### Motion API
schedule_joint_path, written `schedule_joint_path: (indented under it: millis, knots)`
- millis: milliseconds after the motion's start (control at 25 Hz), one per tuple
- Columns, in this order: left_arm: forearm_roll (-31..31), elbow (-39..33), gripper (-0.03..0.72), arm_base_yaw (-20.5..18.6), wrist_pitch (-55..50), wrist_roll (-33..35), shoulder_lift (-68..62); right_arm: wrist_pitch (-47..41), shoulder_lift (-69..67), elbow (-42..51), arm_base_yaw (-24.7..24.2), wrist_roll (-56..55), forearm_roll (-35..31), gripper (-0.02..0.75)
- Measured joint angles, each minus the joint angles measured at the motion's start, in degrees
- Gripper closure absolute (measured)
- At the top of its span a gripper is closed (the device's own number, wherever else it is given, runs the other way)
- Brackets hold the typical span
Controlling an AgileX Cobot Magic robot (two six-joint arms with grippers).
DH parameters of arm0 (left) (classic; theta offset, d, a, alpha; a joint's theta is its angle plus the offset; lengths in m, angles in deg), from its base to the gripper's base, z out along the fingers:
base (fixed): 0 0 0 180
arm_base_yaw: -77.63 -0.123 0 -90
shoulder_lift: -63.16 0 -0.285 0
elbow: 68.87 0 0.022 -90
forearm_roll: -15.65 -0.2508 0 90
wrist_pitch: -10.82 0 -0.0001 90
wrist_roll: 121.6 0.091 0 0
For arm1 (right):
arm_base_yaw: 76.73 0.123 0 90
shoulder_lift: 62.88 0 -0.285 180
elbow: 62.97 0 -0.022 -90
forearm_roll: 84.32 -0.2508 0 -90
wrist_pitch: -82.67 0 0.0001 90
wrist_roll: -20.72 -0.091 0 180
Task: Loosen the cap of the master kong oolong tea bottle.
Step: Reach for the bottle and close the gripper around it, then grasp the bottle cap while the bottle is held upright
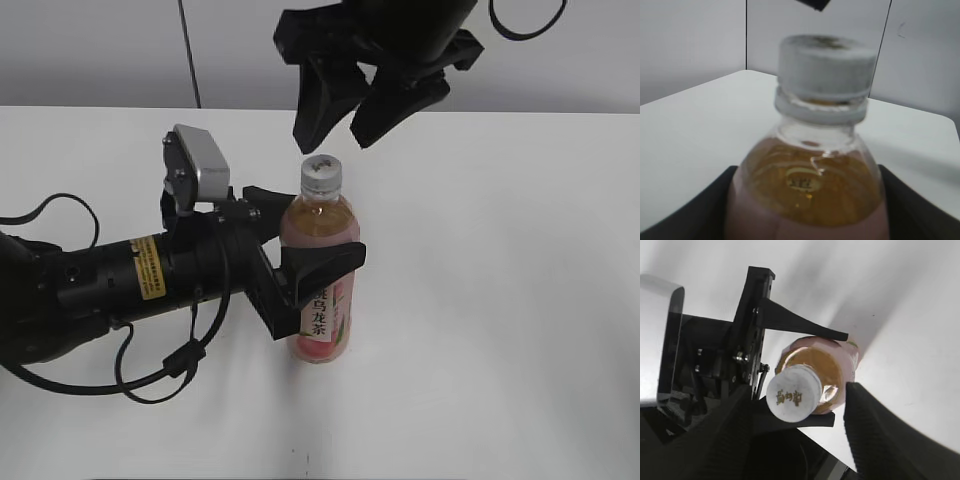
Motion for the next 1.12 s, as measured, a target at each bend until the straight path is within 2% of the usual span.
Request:
schedule_joint_path:
  millis: [280, 640, 920, 1120]
  knots:
    - [0.0, 0.0, 0.223, 0.0, 0.0, 0.0, 0.0, 0.0, -1.3, -0.1, 2.6, -0.6, 0.2, 0.297]
    - [-0.1, 0.0, 0.223, 0.0, 0.0, 0.0, 0.0, -0.1, -3.0, -0.3, 4.5, -4.9, 6.0, 0.305]
    - [-0.1, 0.0, 0.223, 0.0, 0.0, 0.0, 0.0, -0.2, -3.0, -0.3, 4.6, -5.2, 5.7, 0.429]
    - [-0.1, 0.0, 0.223, 0.0, 0.0, 0.0, 0.0, -0.2, -3.0, -0.3, 4.6, -4.9, 5.7, 0.455]
